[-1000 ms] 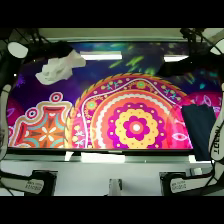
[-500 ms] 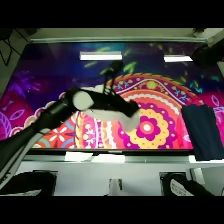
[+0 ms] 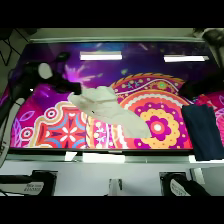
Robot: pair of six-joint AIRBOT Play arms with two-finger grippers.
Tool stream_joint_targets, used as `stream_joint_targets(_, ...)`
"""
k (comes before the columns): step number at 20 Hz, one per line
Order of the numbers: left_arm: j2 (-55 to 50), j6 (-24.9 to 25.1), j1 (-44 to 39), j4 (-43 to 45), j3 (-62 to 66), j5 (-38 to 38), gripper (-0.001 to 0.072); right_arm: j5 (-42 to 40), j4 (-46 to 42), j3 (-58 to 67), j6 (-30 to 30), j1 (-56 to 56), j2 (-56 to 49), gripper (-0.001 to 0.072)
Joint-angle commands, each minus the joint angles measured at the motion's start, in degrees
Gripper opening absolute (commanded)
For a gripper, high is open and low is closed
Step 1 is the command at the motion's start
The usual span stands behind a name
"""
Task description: Fold the shirts.
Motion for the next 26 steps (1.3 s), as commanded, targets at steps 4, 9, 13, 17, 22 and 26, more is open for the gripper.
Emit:
stream_joint_targets(4, -4.98, -1.49, 23.58, -22.43, -14.12, 1.62, 0.0714, -4.48, 10.12, -22.47, -1.84, 0.04, 0.09, 0.0681)
stream_joint_targets(9, -6.51, 3.45, 20.46, -31.56, -20.41, 12.92, 0.0712, -8.00, 10.08, -27.12, -1.88, 0.04, -0.02, 0.0680)
stream_joint_targets(13, -10.14, 3.45, 16.20, -35.87, -20.41, 16.72, 0.0692, -10.84, 10.03, -28.46, -1.88, 0.04, -0.42, 0.0680)
stream_joint_targets(17, -11.02, 3.21, 13.20, -36.24, -20.41, 20.13, 0.0526, -11.08, 10.08, -29.97, -1.88, 0.04, -2.75, 0.0680)
stream_joint_targets(22, -11.06, 4.87, 11.89, -36.22, -20.39, 20.20, 0.0034, -13.68, 10.10, -29.99, -1.86, 0.07, -6.12, 0.0680)
stream_joint_targets(26, -8.13, 9.44, 11.89, -36.20, -20.39, 20.22, 0.0034, -16.26, 9.94, -30.32, -1.92, 3.89, -12.37, 0.0700)
